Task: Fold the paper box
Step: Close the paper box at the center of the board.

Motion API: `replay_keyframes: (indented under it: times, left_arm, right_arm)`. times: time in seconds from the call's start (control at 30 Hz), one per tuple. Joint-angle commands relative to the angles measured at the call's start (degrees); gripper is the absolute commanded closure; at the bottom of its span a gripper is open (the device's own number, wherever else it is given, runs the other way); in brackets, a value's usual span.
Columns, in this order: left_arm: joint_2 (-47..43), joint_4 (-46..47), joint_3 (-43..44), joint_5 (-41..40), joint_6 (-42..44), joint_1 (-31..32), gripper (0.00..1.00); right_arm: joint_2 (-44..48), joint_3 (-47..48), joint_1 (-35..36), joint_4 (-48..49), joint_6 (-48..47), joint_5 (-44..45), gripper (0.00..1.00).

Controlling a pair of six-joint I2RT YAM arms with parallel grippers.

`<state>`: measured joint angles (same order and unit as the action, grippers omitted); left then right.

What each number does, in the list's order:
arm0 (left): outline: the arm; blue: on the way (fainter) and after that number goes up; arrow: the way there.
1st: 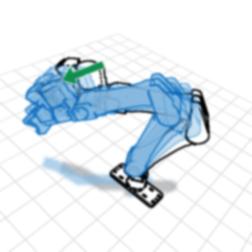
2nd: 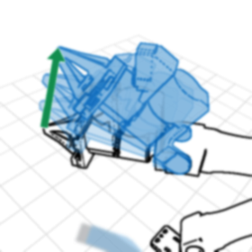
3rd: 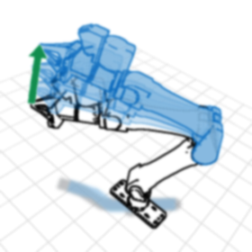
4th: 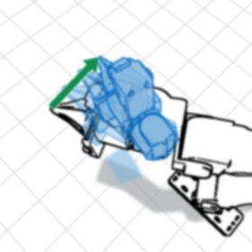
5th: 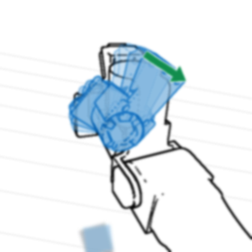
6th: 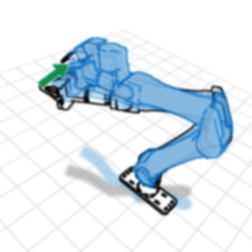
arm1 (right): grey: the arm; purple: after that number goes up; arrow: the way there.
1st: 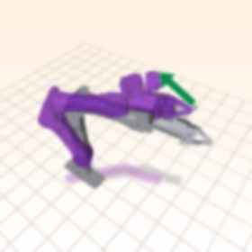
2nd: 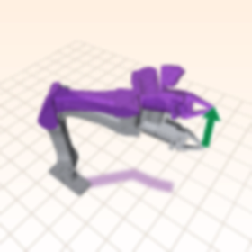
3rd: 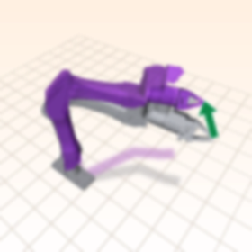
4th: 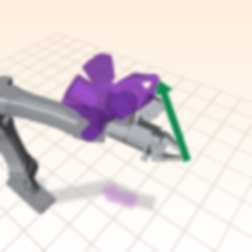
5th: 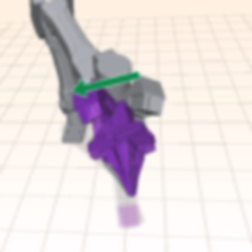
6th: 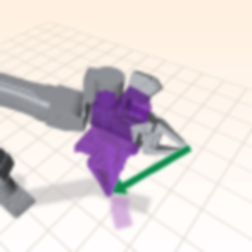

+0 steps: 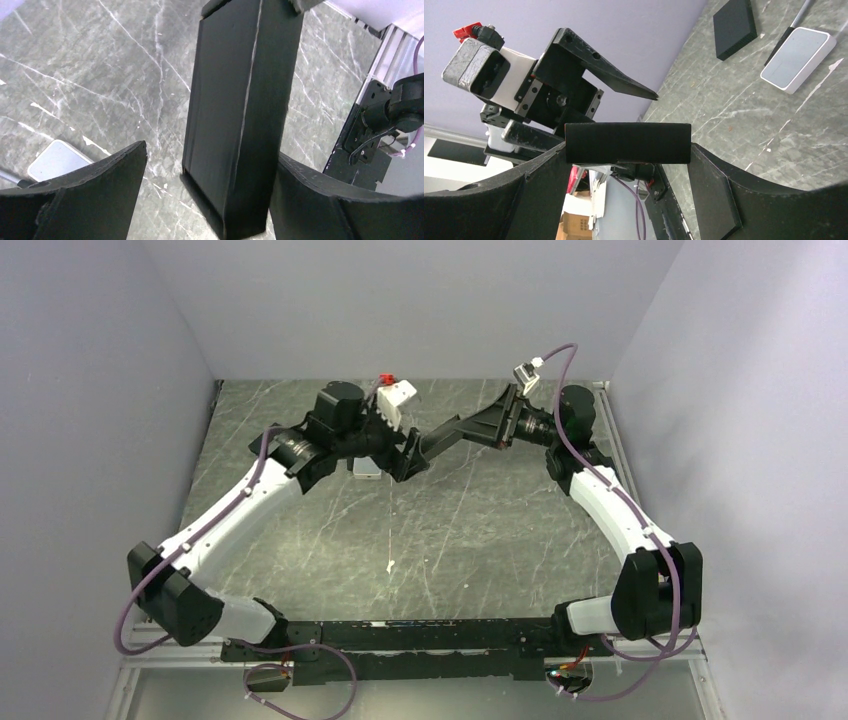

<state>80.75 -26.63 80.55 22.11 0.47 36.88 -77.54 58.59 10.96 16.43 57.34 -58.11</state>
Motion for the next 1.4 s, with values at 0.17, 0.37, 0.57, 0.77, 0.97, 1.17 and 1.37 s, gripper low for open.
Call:
replay_keyframes:
  times: [0.17, 0.37, 0.57, 0.77, 0.97, 1.17, 1.37]
  left_arm:
    - [-12.5, 11.4, -5.9, 5.1, -8.3, -7.7, 0.08]
    - [-18.3, 20.9, -17.2, 4.3, -19.3, -11.8, 0.04]
    - [-20.6, 38.9, -34.3, 5.7, -30.7, -14.8, 0.04]
    - [-19.5, 57.2, -43.2, 13.5, -22.2, -14.8, 0.03]
    - [-12.3, 72.9, -46.0, 15.7, -17.1, -13.9, 0.01]
    - [-6.9, 77.9, -44.4, 19.4, -9.5, -9.8, 0.01]
    - [-2.4, 78.5, -41.4, 18.6, -6.8, -6.8, 0.0]
  right_arm:
    - [2.6, -1.9, -4.1, 7.3, 5.5, -1.9, 0.43]
    - [3.3, -4.1, -7.6, 11.9, 11.0, -2.2, 0.43]
    - [2.7, -4.6, -10.6, 13.4, 15.8, -3.2, 0.44]
    - [1.5, -4.6, -10.6, 9.0, 15.0, -2.7, 0.44]
    - [-0.6, -4.5, -10.6, 5.9, 14.1, -2.2, 0.45]
    - [-1.5, -4.7, -10.7, 5.0, 13.8, -1.6, 0.45]
    - [-2.1, -4.8, -10.6, 5.4, 14.3, -1.8, 0.45]
